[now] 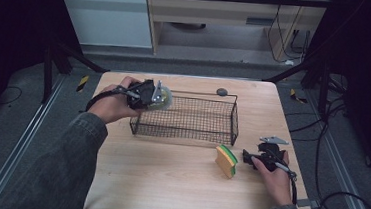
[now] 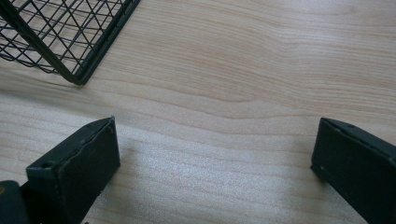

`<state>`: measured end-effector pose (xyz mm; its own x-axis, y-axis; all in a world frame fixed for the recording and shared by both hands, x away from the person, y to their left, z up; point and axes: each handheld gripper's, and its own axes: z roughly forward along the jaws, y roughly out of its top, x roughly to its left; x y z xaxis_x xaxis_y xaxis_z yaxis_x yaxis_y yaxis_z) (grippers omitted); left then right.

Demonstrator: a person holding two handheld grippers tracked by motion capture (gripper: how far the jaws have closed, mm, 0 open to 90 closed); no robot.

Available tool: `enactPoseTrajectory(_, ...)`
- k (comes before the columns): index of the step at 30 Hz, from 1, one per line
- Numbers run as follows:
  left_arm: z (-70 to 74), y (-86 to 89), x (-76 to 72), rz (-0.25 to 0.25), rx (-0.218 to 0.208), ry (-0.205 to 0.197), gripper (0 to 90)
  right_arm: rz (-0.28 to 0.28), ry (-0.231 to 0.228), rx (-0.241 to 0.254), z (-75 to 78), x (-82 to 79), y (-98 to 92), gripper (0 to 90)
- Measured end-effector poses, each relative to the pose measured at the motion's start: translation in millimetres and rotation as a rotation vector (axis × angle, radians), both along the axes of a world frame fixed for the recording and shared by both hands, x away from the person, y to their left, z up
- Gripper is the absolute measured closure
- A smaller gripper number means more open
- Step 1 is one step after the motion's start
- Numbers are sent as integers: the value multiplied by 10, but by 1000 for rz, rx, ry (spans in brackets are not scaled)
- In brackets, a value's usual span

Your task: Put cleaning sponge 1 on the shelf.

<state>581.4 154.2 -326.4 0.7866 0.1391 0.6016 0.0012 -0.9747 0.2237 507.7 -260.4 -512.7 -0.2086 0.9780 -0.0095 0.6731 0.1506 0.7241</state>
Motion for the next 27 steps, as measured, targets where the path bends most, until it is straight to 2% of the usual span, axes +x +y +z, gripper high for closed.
enactPoseTrajectory(1,-16,1,2,7,-14,8,710,0,0,0,0,0,0,11)
enactPoseTrajectory(9,-113,-46,91,5,-19,36,710,0,0,0,0,0,0,11)
enactPoseTrajectory(27,-226,-116,192,9,-12,68,709,1,0,0,0,0,1,12)
